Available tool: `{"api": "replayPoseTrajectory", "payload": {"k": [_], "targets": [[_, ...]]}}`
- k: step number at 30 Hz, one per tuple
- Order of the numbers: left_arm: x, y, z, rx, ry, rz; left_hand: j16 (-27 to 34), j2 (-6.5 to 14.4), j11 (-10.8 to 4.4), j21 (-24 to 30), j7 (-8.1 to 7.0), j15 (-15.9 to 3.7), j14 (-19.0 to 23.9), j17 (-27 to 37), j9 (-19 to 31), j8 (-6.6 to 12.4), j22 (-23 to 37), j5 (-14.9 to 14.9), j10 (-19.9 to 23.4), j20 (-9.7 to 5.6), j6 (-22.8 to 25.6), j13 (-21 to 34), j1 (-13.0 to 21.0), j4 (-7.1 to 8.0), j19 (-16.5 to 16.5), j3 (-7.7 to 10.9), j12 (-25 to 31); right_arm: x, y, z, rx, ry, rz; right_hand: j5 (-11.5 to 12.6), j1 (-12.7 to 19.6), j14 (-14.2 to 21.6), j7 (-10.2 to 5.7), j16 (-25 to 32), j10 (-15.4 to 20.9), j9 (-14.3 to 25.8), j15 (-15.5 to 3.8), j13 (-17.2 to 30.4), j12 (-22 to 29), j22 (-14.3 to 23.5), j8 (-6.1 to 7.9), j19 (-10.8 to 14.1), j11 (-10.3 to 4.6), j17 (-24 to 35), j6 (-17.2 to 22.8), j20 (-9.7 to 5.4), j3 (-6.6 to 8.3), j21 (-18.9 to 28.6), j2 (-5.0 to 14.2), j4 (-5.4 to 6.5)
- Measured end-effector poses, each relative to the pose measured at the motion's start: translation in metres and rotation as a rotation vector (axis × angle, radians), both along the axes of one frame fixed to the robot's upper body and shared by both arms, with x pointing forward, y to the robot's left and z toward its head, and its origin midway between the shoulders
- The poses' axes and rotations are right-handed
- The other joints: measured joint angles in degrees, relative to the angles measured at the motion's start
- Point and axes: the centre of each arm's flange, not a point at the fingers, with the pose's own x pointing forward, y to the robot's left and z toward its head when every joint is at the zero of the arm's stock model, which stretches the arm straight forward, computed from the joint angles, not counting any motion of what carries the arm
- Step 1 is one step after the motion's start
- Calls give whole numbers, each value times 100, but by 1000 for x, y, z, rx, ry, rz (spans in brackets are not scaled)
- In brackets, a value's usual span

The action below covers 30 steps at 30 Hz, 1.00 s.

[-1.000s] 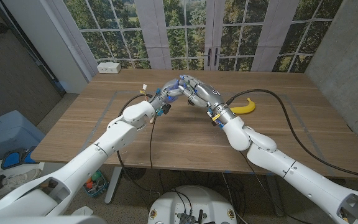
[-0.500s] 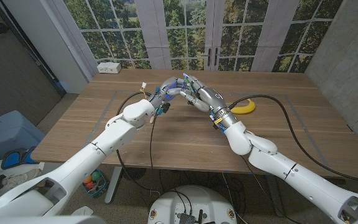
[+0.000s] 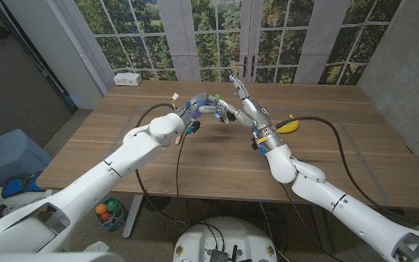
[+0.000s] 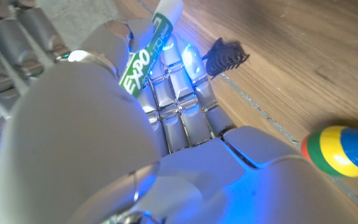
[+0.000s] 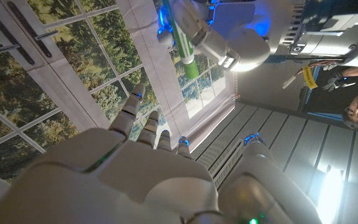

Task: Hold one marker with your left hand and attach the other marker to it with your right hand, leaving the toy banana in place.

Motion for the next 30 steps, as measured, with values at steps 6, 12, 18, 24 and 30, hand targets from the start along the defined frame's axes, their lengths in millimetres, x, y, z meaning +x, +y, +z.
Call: {"api": "replayPoseTrajectory", "payload": {"k": [6,12,18,24,30], "targets": [[-5,-2,6,96,-7,106,0,30,-40,36,-69,2,2,0,-13,0,0,0,-40,0,-11,1,-30,42,0,-42,-22,-1,-5,0,32,-25,11,0,9,28,-24,48,244,0,-46,0,65,12,77,38,-64,17,369,-86,8,-48,83,-69],[-12,-3,13,195,-27,208,1,29,-92,44,-131,13,13,0,-19,-35,1,0,-92,0,-75,166,-93,70,-50,-70,-113,-3,-9,1,58,-48,27,0,36,81,-67,93,472,-27,-160,0,111,12,100,80,-105,43,616,-211,17,-70,114,-123],[-18,-6,20,308,-40,308,127,17,-155,44,-180,-41,-41,1,-47,-89,1,-42,-155,19,-125,316,-132,114,-190,-114,-231,-3,-16,1,93,-49,53,-21,-27,184,-90,186,824,-27,-323,1,181,11,144,226,-182,77,1008,-495,17,-71,289,-123],[-20,-6,24,415,-38,395,238,18,-186,79,-211,-91,-91,0,-73,-118,16,-120,-182,34,-156,190,-193,136,-264,-136,-295,1,-24,0,121,3,87,-21,-136,350,101,275,1198,-26,-279,1,252,11,144,400,-114,97,1289,-727,17,-70,407,-122],[-18,-7,27,509,-51,437,367,19,-208,104,-242,-124,-124,0,-100,-155,16,-273,-200,47,-187,86,-193,159,-346,-159,-381,5,-32,-3,139,71,111,-21,-165,406,222,316,1358,-26,-282,1,254,11,144,410,-93,123,1449,-737,17,-107,437,-122]]}}
